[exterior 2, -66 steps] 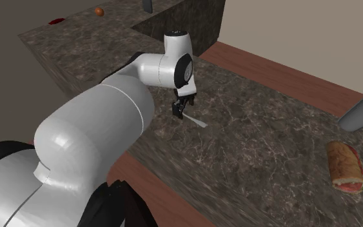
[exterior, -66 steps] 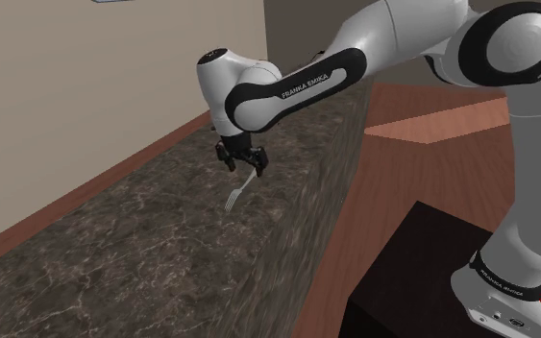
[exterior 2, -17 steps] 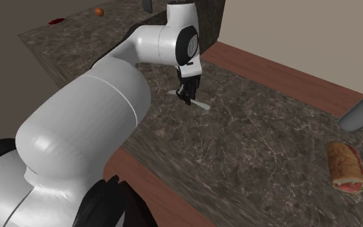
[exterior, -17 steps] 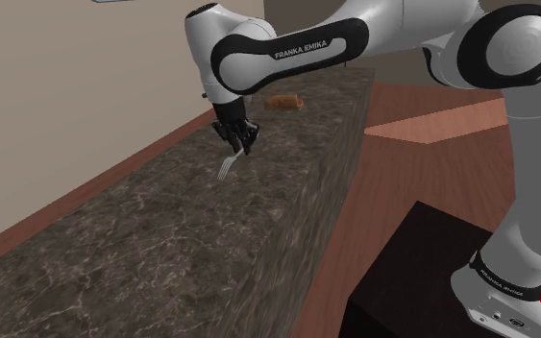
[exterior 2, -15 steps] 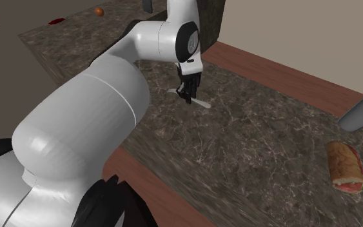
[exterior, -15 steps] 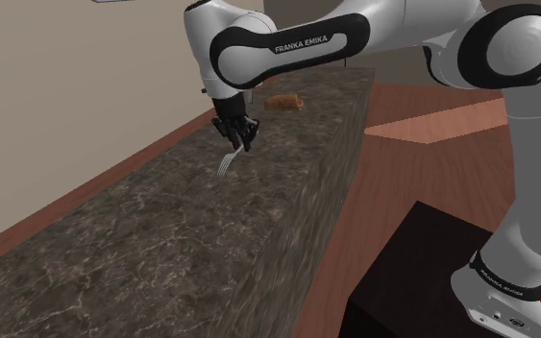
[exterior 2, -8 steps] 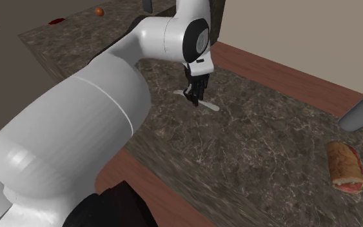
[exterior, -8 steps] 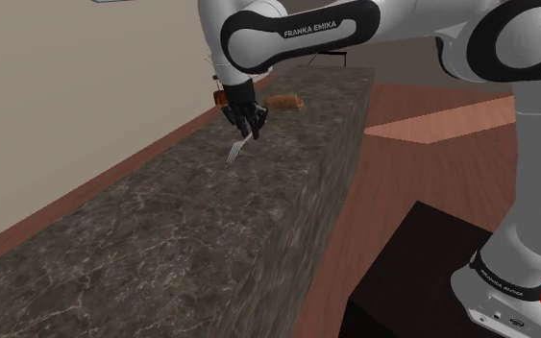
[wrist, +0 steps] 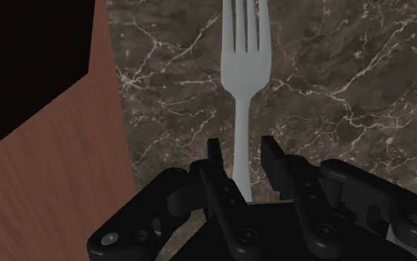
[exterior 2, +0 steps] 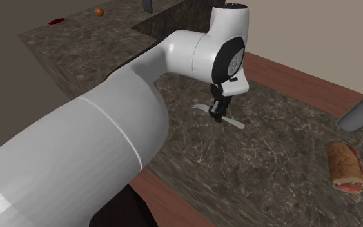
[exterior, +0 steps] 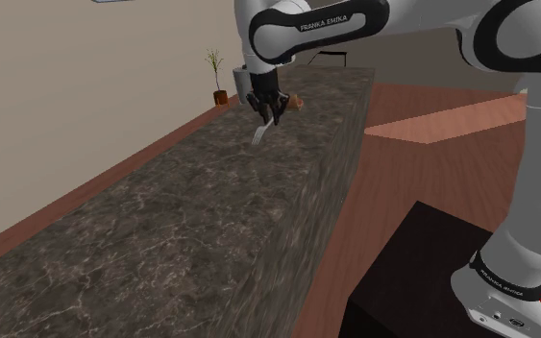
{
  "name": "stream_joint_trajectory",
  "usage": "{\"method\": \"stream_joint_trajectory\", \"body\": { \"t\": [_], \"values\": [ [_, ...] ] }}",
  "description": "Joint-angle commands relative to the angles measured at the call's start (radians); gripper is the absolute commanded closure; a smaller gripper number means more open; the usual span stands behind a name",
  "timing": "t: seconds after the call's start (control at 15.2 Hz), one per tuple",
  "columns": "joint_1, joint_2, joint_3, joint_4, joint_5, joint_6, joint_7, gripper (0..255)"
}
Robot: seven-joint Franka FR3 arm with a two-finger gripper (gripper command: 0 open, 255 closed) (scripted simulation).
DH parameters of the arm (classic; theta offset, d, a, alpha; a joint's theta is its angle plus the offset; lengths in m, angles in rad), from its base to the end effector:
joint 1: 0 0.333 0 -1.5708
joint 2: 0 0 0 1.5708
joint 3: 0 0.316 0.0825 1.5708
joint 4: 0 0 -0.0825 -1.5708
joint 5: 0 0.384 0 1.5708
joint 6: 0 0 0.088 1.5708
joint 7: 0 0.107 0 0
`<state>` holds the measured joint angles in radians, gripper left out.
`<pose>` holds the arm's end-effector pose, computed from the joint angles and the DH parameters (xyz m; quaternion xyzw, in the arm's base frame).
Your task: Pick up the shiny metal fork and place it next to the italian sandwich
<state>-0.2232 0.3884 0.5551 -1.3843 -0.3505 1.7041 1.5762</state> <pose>0.6525 0.1267 0.5163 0.8151 -0.5746 0.0560 0.0471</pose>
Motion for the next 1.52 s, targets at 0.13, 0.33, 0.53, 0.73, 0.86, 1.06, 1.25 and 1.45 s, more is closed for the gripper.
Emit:
{"method": "stream_joint_trajectory", "body": {
  "t": [0.13,0.33,0.53,0.73,0.86,1.06,1.25,1.45],
  "values": [
    [-0.062,-0.004,-0.021,-0.002,0.009,0.015,-0.084,255],
    [-0.106,0.001,-0.039,0.008,0.013,0.023,-0.146,255],
    [-0.146,0.016,-0.057,0.031,0.013,0.026,-0.206,255],
    [-0.181,0.041,-0.076,0.068,0.011,0.023,-0.266,255],
    [-0.201,0.063,-0.088,0.102,0.008,0.017,-0.305,255],
    [-0.228,0.105,-0.106,0.168,0.001,0.003,-0.364,255],
    [-0.249,0.161,-0.125,0.257,-0.008,-0.021,-0.423,255],
    [-0.262,0.235,-0.144,0.378,-0.019,-0.058,-0.484,255]
  ]
}}
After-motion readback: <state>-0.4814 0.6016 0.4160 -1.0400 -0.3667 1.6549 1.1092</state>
